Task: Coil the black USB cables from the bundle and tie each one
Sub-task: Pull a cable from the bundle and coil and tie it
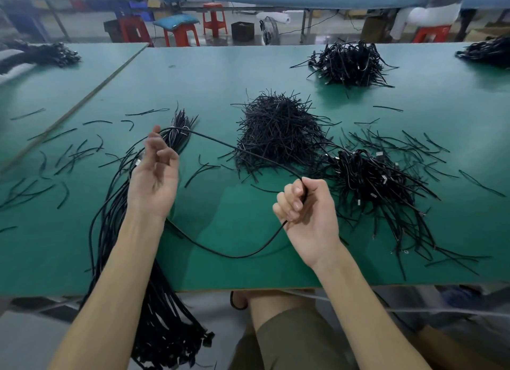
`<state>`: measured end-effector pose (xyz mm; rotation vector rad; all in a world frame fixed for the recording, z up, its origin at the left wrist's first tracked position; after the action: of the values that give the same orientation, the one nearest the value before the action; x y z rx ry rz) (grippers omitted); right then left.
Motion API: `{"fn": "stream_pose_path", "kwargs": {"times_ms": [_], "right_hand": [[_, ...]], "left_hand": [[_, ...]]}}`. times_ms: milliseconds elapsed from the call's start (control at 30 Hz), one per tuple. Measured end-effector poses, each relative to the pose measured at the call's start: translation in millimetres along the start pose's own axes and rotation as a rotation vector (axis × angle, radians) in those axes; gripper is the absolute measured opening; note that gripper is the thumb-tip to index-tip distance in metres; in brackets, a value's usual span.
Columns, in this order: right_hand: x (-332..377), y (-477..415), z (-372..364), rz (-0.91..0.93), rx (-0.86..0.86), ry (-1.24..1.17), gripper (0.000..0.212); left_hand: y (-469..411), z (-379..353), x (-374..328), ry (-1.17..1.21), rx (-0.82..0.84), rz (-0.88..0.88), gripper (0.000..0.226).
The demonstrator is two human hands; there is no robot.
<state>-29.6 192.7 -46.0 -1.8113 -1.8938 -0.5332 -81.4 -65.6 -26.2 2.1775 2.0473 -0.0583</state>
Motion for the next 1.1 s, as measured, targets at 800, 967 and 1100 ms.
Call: {"fn": "stream_pose_path", "kwargs": {"times_ms": [800,967,1100], "right_hand": [[7.8,-3.4,12.6,0.055,-0.063,-0.154,0.036],[6.2,2.8,-7.6,-0.033,0.170,-0.165,0.041],[0.9,9.6,-19.7,-0.106,0.315,-0.137,0.047]], "left_hand": [[22.4,0.8,101.7,-1.945,0.329,0.258,0.033],[18.6,-10.7,95.9,-2.477,0.270,-0.287,0.028],[9.0,-15.7,76.8,-2.249,0.013,-0.398,0.026]]}}
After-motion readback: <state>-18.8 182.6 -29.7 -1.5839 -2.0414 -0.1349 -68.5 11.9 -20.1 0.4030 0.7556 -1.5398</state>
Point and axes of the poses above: each hand's wrist, its own y-axis away from the middle knuckle, its own z-axis out of the back of the hand, x = y × z, the point moved 7 cm from there along -y, towards the middle knuckle, and after that the axes turned 11 degrees about z, right-handed, at the moved point
